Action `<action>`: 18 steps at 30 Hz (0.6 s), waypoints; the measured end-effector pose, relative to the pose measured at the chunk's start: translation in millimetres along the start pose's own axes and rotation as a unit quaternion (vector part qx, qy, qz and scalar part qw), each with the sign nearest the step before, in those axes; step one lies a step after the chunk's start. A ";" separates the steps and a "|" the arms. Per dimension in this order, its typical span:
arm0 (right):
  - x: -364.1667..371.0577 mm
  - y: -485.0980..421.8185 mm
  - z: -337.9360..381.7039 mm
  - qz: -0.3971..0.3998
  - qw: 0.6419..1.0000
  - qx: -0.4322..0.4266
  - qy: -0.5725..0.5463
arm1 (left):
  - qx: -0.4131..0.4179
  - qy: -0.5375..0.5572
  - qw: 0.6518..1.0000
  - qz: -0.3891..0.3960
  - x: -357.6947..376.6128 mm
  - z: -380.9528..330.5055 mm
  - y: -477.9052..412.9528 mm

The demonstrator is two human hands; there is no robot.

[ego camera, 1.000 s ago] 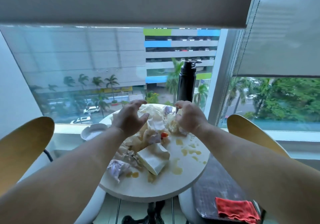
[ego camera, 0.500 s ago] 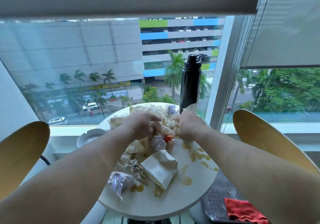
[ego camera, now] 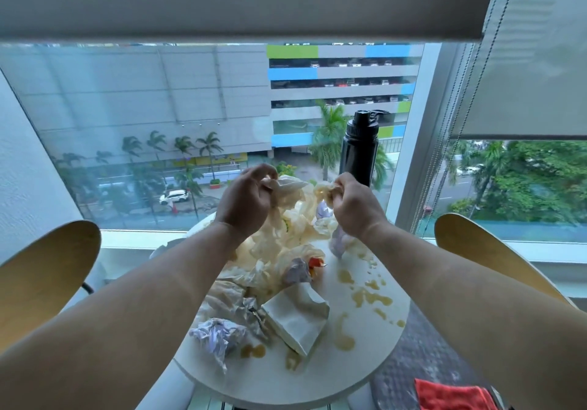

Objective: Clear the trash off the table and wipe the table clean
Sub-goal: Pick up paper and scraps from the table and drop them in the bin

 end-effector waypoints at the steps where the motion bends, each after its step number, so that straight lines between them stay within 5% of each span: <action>1: -4.7 0.5 3.2 -0.010 1.000 0.000 -0.012 | -0.009 0.015 1.000 -0.011 -3.6 2.5 -0.2; 12: -23.0 -0.8 10.4 -0.057 0.974 0.031 -0.215 | -0.107 0.169 0.978 -0.060 -37.0 10.0 0.4; 18: -23.5 2.6 23.7 -0.027 0.982 0.000 -0.186 | -0.069 0.068 0.991 -0.091 -57.7 -2.3 6.8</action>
Point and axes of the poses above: each hand's wrist, its own y-axis away from the middle knuckle, its own x-axis out of the palm, z = x × y, the point moved 10 cm from there along -y, towards the middle knuckle, and after that the axes turned 2 degrees about z, right-handed, at the moved point
